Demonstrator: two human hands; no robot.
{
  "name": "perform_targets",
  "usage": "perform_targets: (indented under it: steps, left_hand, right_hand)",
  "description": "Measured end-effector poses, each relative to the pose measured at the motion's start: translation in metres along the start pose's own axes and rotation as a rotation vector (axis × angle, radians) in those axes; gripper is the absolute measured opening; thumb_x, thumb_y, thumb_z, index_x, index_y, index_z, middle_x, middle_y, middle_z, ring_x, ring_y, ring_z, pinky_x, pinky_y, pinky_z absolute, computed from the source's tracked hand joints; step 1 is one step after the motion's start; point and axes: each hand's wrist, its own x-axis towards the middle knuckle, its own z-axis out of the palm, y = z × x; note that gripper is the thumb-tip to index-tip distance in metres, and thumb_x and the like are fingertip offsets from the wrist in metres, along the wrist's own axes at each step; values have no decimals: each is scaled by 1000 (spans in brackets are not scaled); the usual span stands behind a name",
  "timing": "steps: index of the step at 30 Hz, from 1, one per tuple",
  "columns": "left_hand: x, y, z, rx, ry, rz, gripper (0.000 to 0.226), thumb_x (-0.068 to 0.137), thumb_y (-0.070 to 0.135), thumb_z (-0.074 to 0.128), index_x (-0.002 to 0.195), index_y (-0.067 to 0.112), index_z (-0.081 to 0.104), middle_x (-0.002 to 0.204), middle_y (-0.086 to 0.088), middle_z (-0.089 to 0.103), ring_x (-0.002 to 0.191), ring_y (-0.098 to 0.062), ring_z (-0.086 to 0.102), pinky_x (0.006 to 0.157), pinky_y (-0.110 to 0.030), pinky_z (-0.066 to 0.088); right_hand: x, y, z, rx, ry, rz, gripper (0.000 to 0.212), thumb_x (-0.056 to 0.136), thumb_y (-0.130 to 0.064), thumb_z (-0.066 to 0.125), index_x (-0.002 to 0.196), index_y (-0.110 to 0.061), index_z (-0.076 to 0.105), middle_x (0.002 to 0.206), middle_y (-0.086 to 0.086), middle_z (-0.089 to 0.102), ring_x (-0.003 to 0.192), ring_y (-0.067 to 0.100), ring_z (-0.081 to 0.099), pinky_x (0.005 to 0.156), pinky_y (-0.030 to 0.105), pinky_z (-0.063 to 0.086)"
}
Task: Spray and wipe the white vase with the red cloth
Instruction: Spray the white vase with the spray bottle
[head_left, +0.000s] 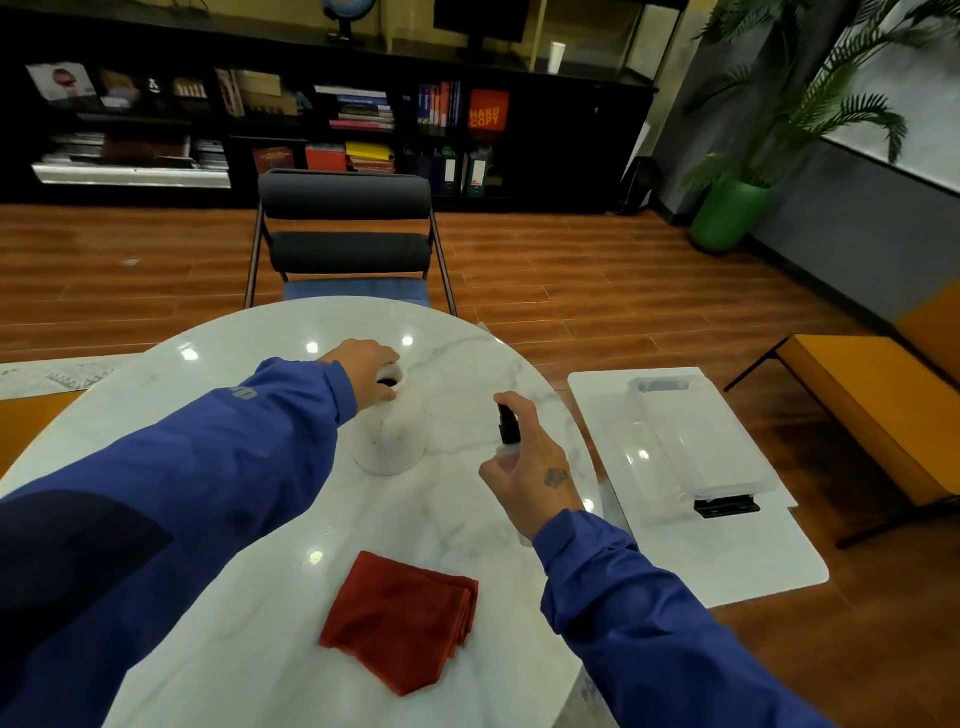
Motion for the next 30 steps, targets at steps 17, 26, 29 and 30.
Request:
perform_targets:
  steps: [17, 26, 29, 30]
  left_hand:
    - [-1, -6, 0, -88, 48, -28, 65, 84, 36, 67, 141, 17, 42, 137, -10, 54, 120, -30, 54, 102, -35, 42]
    - [3, 2, 5, -103, 59, -108, 73, 82, 47, 65, 143, 16, 38, 141, -11, 49, 124, -31, 50, 104, -37, 41]
    - [1, -3, 6, -112, 63, -45, 66, 85, 37, 66, 142, 19, 39, 140, -10, 52, 123, -30, 52, 104, -36, 42]
    - [0, -3, 5, -118, 70, -51, 65, 84, 36, 67, 141, 19, 40, 137, -10, 54, 121, -30, 54, 102, -36, 43]
  right_hand:
    - [3, -7, 4, 21, -30, 7, 74, 72, -15, 58, 120, -60, 25, 76, -14, 53, 63, 13, 58, 56, 14, 41]
    - [2, -9, 5, 37, -40, -7, 72, 73, -16, 57, 123, -57, 25, 75, -13, 53, 64, 9, 57, 60, 14, 42]
    - [1, -9, 5, 18, -31, 1, 71, 73, -16, 58, 121, -58, 25, 79, -18, 51, 66, 9, 57, 59, 15, 42]
    - [1, -9, 6, 7, -32, 4, 70, 74, -17, 58, 120, -57, 24, 81, -19, 50, 66, 9, 57, 59, 15, 42]
